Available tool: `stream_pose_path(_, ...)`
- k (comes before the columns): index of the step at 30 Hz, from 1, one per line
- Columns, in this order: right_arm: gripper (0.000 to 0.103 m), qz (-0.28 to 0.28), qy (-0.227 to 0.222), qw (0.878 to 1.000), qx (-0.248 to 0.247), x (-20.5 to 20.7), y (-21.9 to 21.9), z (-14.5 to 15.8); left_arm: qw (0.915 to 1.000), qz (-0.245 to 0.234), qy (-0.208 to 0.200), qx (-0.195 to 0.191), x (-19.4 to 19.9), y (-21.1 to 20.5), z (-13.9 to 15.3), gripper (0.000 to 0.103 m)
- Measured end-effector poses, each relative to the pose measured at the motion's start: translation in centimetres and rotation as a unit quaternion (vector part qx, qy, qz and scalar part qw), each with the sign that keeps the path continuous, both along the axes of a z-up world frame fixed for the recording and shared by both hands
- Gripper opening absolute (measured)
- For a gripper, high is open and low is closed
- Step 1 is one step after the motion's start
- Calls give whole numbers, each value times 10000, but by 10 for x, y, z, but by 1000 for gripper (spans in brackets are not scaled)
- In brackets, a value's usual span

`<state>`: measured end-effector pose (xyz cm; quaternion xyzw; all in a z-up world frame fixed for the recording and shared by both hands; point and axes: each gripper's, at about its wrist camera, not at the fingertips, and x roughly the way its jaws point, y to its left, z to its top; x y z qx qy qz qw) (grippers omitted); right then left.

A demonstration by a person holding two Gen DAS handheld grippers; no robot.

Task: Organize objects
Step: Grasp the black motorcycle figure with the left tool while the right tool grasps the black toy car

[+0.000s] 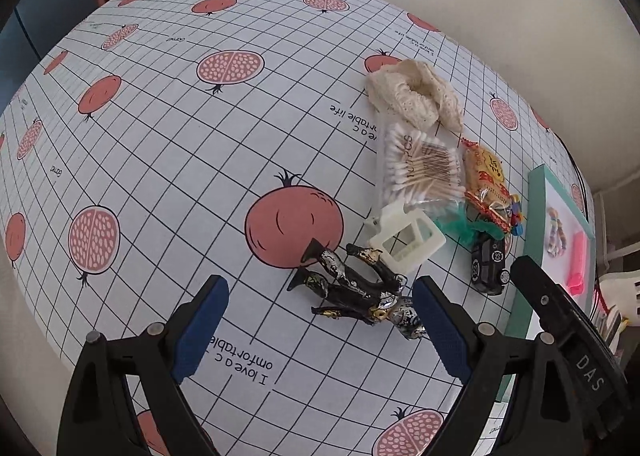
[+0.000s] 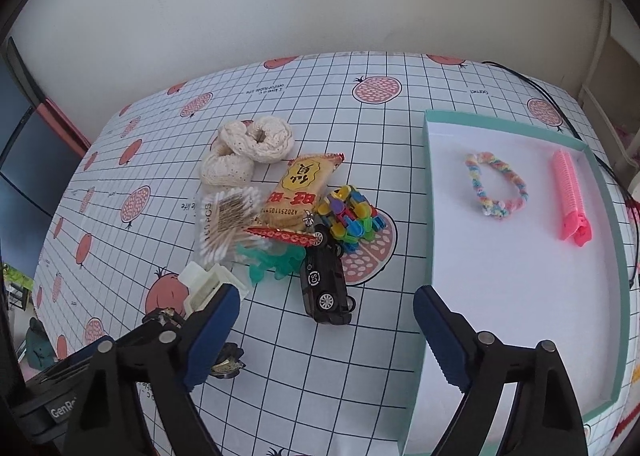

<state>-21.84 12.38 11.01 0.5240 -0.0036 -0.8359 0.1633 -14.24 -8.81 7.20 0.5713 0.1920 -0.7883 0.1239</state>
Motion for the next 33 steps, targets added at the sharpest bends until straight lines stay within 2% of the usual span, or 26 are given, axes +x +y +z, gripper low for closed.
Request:
stream_pose_path(14,81,52,-230,9997,59,-13,-4,-27,9992,-48,-387,-86,-7,17,-27,93)
stream_pose_path(23,75,45,-381,9992,-78,-18,-4,-39,9991,-87,-326,-246,-8,25,-24,93)
stream_pose_path(30,67,6,-508,9986,-125,-19,-1,-47,9993,-91,-340,-101,-8,28,-25,93)
stream_pose_path(33,66,42,-474,9988,-67,-18,-3,-48,9993,-114,-342,-41,-8,30,-26,93)
